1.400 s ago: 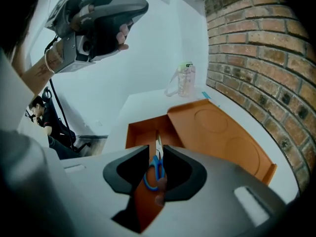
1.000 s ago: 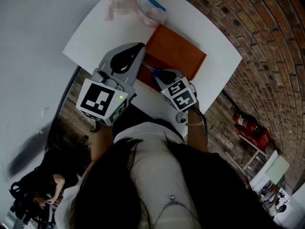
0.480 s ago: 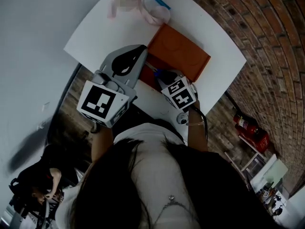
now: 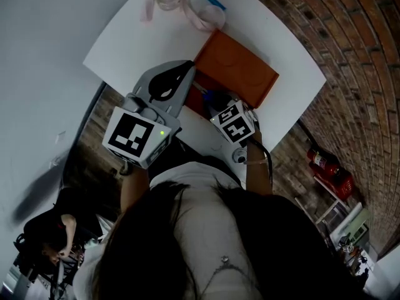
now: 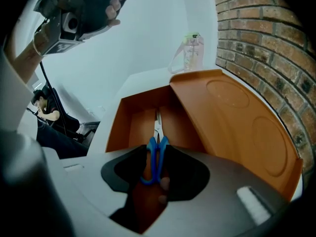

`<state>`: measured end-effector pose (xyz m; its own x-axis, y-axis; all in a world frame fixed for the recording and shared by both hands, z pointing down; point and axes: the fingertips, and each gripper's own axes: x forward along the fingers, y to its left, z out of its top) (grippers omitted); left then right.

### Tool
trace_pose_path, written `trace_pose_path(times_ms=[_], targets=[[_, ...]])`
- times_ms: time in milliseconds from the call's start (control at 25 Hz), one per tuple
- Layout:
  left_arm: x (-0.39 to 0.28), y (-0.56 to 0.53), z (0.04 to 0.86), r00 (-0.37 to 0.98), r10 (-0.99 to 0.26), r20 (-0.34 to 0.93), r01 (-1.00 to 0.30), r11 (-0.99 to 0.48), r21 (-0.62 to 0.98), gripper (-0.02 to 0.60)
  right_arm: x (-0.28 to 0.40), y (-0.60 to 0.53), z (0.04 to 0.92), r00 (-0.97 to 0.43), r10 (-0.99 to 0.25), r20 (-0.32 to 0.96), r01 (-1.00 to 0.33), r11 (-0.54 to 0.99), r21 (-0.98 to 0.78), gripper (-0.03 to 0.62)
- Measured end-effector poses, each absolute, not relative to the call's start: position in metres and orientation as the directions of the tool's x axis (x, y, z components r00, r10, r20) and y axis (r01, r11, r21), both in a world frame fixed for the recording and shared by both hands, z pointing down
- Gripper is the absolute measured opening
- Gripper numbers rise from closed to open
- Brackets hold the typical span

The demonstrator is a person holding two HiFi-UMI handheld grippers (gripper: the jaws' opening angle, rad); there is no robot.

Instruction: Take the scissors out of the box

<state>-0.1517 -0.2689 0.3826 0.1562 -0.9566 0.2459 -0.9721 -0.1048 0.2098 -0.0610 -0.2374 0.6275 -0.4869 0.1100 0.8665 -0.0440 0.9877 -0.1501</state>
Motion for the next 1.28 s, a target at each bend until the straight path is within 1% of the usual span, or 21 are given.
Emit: trace_pose_path(times_ms=[280,600,1280], targets=[[-0.153,-0.272,0.375,0.162,-0.963,0.214,-0.964,-0.109,0.241,0.000,-0.065,-0.236,0.629,-0.476,0.090,0.875,-0.020,0.993,-0.113,0.132],[-0.154,-0.272,0.371,0.166,-0.966,0.199,-0.962,-0.114,0.247,0.000,-0.059,-0.236,0.636,-0.430,0.059,0.901,0.007,0.998,-0.062,0.133],[-0.155,-0.274,0.369,0.191,-0.963,0.188,-0.956,-0.140,0.256,0.000,-0.058,-0.240,0.640,-0.415,0.011,0.910,-0.022,1.000,-0.022,0.114]])
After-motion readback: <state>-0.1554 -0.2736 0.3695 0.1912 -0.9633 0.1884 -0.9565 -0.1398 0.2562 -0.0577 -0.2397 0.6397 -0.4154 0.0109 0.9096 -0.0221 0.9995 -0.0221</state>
